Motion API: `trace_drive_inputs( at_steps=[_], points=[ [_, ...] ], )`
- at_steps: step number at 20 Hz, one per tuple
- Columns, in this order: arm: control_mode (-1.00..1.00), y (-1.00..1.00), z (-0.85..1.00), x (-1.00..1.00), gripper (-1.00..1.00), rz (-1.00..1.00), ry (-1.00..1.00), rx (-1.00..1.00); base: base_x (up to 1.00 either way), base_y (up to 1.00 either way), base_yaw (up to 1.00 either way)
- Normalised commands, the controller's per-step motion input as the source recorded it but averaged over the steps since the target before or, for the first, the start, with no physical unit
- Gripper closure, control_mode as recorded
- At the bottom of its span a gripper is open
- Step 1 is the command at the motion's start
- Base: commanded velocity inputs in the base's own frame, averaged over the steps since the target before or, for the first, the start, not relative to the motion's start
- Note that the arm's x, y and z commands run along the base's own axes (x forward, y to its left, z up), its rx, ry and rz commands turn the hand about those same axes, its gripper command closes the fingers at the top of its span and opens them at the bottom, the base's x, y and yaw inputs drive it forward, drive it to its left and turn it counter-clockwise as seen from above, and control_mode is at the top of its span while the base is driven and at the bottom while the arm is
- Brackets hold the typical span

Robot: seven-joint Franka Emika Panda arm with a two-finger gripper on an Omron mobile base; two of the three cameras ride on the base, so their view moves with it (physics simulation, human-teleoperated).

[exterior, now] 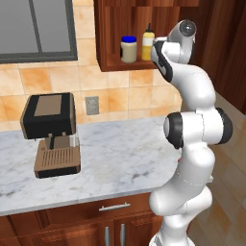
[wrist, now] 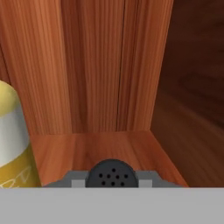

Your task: There are various items on the counter. Only move the condiments/shakers into the cabinet.

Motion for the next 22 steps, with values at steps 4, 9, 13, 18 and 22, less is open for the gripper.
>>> trace_drive_inputs(
  at_steps=[4,9,13,18,22],
  points=[
    [-1.00,0.00,0.00,0.03,-1.00,0.00,0.00,0.00,0.00,0.00,0.00],
    [-1.00,0.00,-0.03,0.19,-1.00,0.00,0.00,0.00,0.00,0.00,0.00],
    [-1.00,0.00,-0.06,0.22,-1.00,0.00,0.00,0.00,0.00,0.00,0.00],
    [-1.00,0.00,-0.01,0.09,-1.00,0.00,0.00,0.00,0.00,0.00,0.00],
    [-1.00,0.00,0.00,0.00,-1.00,0.00,0.00,0.00,0.00,0.00,0.00]
  ],
)
